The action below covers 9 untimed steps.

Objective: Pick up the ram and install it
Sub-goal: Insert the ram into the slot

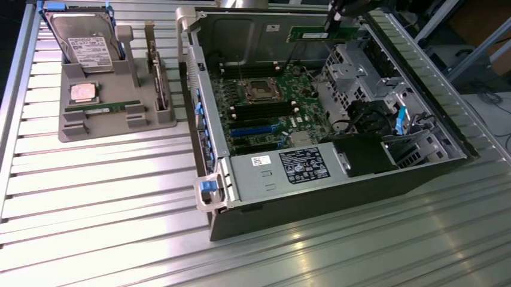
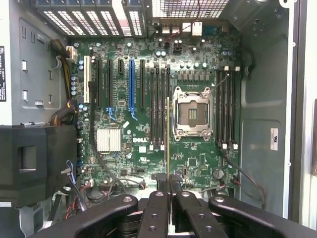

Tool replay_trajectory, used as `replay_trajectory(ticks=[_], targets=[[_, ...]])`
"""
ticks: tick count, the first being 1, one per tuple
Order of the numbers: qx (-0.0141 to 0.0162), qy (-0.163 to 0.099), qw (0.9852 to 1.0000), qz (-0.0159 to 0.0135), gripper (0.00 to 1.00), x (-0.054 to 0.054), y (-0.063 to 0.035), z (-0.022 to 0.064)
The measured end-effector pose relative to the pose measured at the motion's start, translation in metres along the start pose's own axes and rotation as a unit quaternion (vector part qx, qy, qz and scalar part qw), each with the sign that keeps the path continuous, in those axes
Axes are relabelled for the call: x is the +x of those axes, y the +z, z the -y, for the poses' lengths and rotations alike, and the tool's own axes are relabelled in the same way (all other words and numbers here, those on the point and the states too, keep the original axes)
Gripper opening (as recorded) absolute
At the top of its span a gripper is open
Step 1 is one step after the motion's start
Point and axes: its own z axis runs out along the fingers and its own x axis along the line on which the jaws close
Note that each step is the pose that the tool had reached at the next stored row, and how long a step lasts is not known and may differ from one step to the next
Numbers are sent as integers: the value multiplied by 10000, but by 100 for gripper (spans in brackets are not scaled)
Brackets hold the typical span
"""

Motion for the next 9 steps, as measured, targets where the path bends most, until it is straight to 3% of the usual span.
replay_trajectory(ticks=[9], targets=[[0, 0, 10000, 0, 12, 0, 71, 3]])
